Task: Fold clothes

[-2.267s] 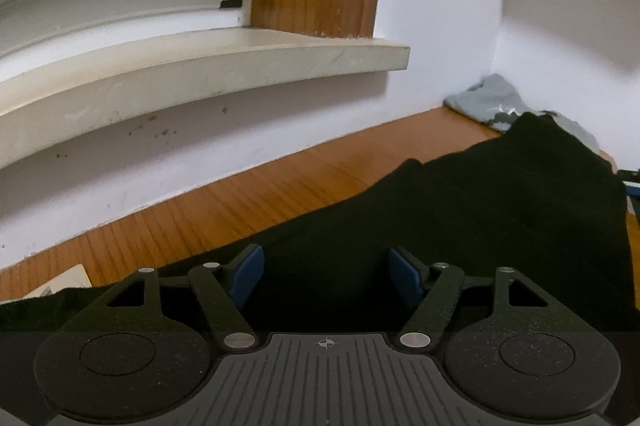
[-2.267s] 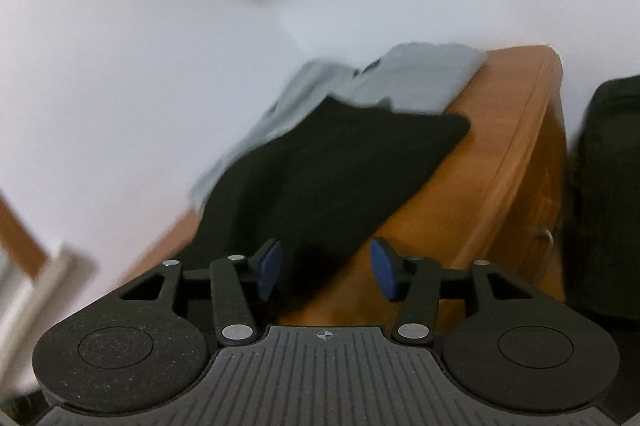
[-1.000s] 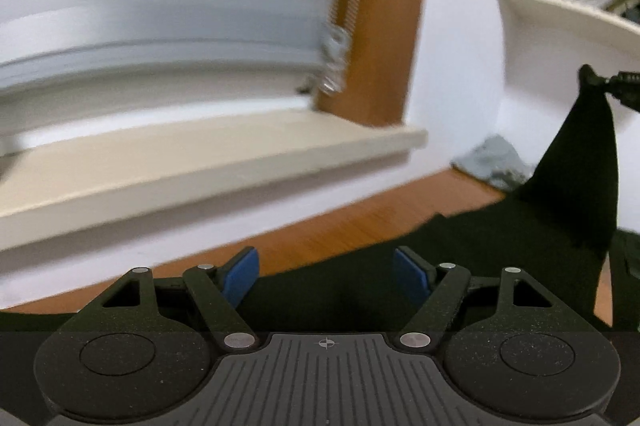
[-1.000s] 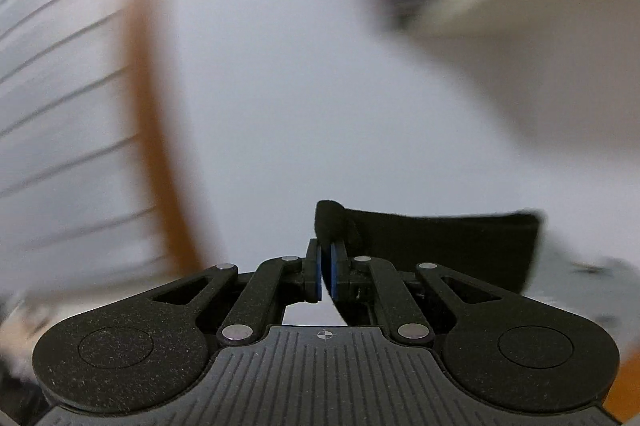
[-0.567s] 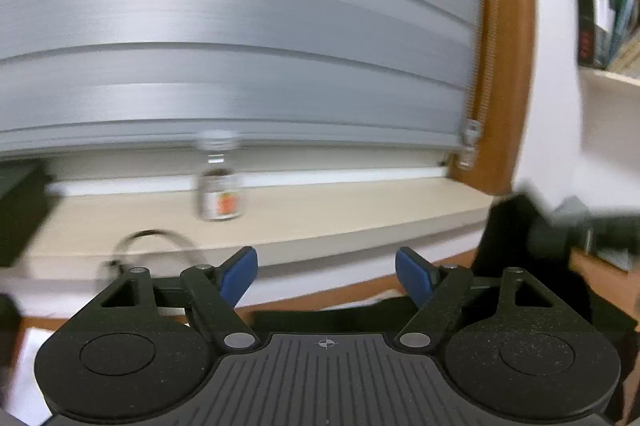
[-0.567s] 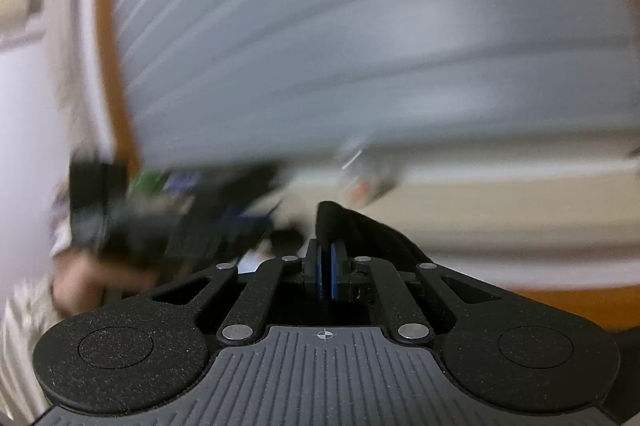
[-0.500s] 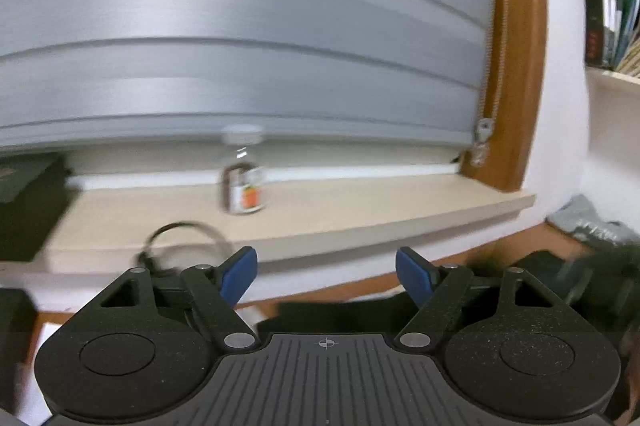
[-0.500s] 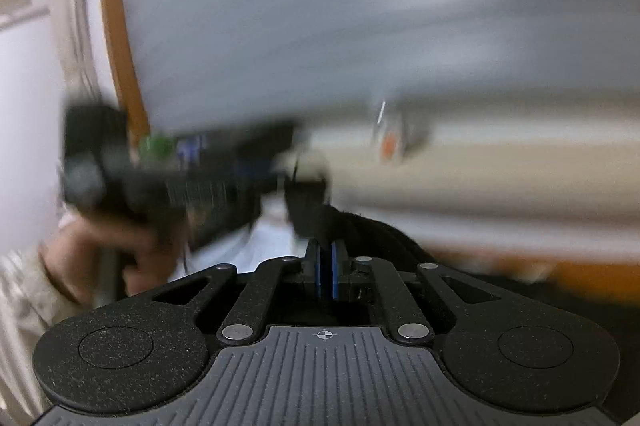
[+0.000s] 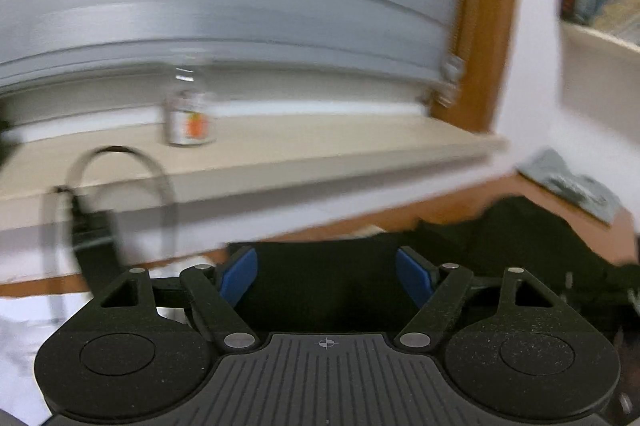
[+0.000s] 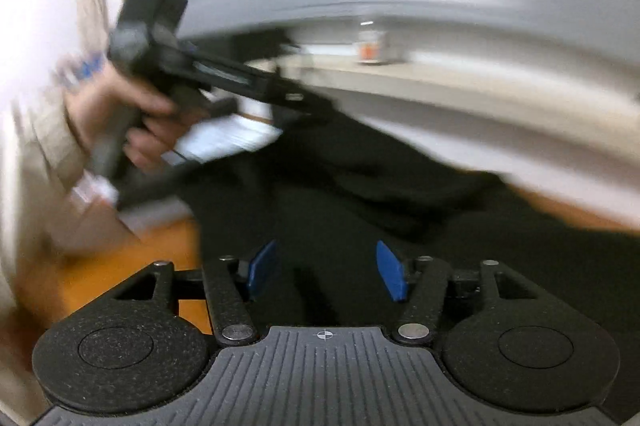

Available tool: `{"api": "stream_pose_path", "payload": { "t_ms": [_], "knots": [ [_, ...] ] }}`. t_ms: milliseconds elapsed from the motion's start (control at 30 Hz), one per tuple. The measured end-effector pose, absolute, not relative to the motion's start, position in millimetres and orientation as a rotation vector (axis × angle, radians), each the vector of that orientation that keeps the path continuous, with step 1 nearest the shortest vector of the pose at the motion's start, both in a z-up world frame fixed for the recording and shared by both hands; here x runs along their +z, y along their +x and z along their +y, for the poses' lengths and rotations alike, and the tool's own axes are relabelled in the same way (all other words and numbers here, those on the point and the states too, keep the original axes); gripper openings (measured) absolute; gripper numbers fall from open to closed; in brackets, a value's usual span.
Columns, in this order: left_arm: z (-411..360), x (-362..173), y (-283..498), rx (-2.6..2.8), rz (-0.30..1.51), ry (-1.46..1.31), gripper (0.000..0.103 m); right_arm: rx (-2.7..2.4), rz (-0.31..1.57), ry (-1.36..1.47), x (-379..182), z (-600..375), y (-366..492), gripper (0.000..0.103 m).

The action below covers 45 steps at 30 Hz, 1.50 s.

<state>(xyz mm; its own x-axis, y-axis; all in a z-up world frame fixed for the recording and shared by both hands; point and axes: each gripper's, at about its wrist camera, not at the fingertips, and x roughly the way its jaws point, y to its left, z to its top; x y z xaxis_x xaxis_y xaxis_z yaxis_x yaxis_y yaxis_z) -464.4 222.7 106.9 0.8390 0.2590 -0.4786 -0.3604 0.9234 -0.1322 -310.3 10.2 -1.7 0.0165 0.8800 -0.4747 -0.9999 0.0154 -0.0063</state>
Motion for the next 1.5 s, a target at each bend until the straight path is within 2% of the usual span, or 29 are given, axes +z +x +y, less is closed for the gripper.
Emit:
{"api": "stream_pose_path", "payload": {
  "t_ms": [167, 433, 467, 533, 567, 600, 700, 767, 833, 867, 900, 1033, 1167, 1367, 1500],
  "knots": [
    [188.3, 99.5, -440.7, 0.167, 0.546, -0.111, 0.080, 1.314, 0.274, -0.506, -13.3, -28.6, -279.4, 0.058],
    [158.8, 72.4, -398.0, 0.178, 0.714, 0.006, 0.082, 1.221, 0.362, -0.375, -39.3, -68.8, -229.9, 0.061],
    [161.5, 71.8, -394.2, 0.201, 0.725, -0.009, 0.079, 1.218, 0.370, -0.369, -42.6, -69.6, -227.4, 0.061],
    [172.7, 73.6, -392.2, 0.240, 0.721, -0.076, 0.052, 1.216, 0.375, -0.347, -41.5, -75.3, -225.6, 0.061],
    [181.5, 76.1, -394.5, 0.254, 0.702, -0.128, 0.010, 1.215, 0.367, -0.332, -40.2, -77.0, -225.1, 0.062],
    [191.0, 82.8, -402.0, 0.305, 0.654, -0.165, 0.003, 1.215, 0.366, -0.324, -39.9, -79.0, -225.1, 0.063],
    [227.5, 99.2, -432.3, 0.401, 0.508, -0.326, 0.003, 1.215, 0.363, -0.313, -39.4, -83.5, -226.3, 0.063],
    [243.4, 94.9, -445.3, 0.409, 0.513, -0.390, 0.006, 1.214, 0.357, -0.325, -39.4, -83.7, -228.9, 0.063],
    [250.9, 87.4, -454.9, 0.451, 0.539, -0.402, 0.016, 1.217, 0.350, -0.342, -39.3, -82.9, -231.8, 0.063],
    [253.2, 82.8, -458.5, 0.458, 0.544, -0.408, 0.029, 1.216, 0.343, -0.349, -39.0, -82.1, -233.3, 0.063],
    [254.8, 78.8, -462.2, 0.452, 0.540, -0.418, 0.037, 1.212, 0.333, -0.353, -38.7, -82.0, -235.0, 0.064],
    [264.6, 69.5, -465.6, 0.389, 0.547, -0.471, 0.048, 1.228, 0.292, -0.403, -35.1, -71.0, -252.4, 0.063],
    [277.4, 70.1, -448.0, 0.337, 0.593, -0.479, 0.064, 1.322, 0.267, -0.428, -25.7, -46.7, -279.7, 0.063],
    [288.4, 64.5, -420.6, 0.285, 0.699, -0.457, 0.065, 1.505, 0.220, -0.517, -17.5, 10.6, -338.3, 0.061],
    [296.8, 66.5, -430.2, 0.239, 0.636, -0.517, 0.069, 1.581, 0.181, -0.570, -14.6, 46.0, -370.0, 0.060]
  ]
}}
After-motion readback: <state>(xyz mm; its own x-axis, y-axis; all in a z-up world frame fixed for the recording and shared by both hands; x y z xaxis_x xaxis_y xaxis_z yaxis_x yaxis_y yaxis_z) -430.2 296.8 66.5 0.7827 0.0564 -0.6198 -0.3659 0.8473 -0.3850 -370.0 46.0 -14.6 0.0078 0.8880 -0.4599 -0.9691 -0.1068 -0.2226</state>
